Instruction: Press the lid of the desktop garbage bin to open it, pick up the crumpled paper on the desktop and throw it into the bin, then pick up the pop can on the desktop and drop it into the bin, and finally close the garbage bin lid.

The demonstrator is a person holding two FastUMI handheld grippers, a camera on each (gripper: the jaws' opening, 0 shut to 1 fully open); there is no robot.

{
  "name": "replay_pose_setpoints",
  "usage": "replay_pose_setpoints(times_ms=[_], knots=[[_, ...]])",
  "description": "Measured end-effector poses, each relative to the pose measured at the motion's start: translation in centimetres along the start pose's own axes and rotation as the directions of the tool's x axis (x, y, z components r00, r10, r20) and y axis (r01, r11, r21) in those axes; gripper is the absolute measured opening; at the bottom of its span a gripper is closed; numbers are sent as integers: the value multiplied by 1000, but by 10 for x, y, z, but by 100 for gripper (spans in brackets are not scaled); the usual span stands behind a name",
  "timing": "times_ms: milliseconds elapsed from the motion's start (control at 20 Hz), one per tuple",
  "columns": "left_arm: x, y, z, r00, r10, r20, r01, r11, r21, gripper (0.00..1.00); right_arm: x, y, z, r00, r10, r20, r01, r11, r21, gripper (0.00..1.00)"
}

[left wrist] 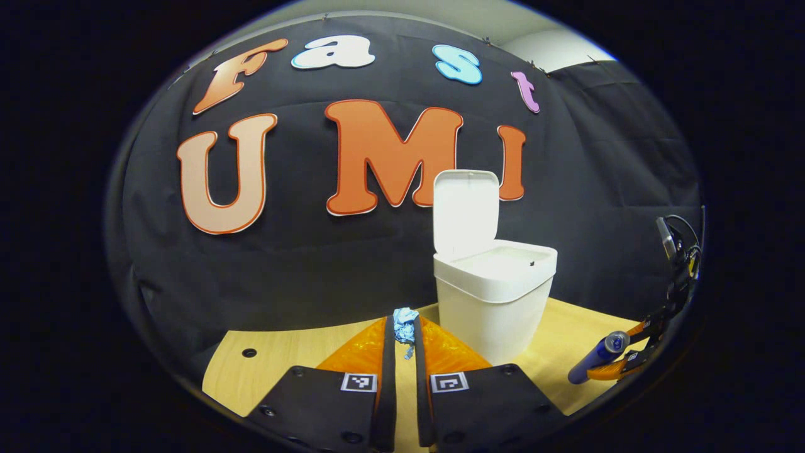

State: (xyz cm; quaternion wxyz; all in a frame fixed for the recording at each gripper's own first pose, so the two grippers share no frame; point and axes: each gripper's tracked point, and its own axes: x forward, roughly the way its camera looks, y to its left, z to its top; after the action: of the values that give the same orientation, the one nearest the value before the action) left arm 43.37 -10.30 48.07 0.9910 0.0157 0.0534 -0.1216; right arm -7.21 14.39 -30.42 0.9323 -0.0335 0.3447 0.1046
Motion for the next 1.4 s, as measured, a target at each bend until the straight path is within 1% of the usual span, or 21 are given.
replay_pose_setpoints(times_ms=[150, 300, 400, 450, 600, 700, 850, 1000, 1200, 1400], knots=[[17, -21, 9, 1000, -6, 28, 7, 1000, -21, 17, -3, -3, -1, 1000, 17, 0, -17, 1000, -10, 79], [36, -45, 18, 997, -49, 53, 50, 999, -17, 17, -4, -7, 0, 1000, 0, -3, 0, 1000, -3, 80], [48, -62, 24, 992, -100, 74, 101, 995, -13, 17, -4, -11, 2, 1000, -27, 5, 27, 1000, 15, 79], [54, -69, 28, 988, -126, 87, 127, 992, -7, 17, -4, -13, 3, 998, -55, 0, 55, 998, 30, 80], [75, -88, 37, 968, -217, 129, 216, 976, 22, 17, -13, -11, -3, 994, -106, -30, 109, 990, 91, 79], [87, -98, 40, 952, -268, 148, 267, 963, 23, 17, -17, -7, -11, 987, -149, -57, 154, 982, 108, 80], [105, -109, 41, 932, -319, 171, 321, 947, 21, 16, -20, 2, -18, 979, -186, -87, 196, 972, 128, 80], [124, -119, 38, 919, -350, 180, 353, 936, 14, 17, -22, 7, -27, 969, -219, -113, 233, 964, 131, 80], [138, -130, 38, 910, -375, 179, 380, 925, 9, 17, -23, 6, -33, 961, -244, -134, 263, 953, 148, 79], [151, -135, 36, 912, -384, 145, 390, 921, -12, 17, -24, 1, -29, 953, -274, -130, 295, 937, 190, 80]])
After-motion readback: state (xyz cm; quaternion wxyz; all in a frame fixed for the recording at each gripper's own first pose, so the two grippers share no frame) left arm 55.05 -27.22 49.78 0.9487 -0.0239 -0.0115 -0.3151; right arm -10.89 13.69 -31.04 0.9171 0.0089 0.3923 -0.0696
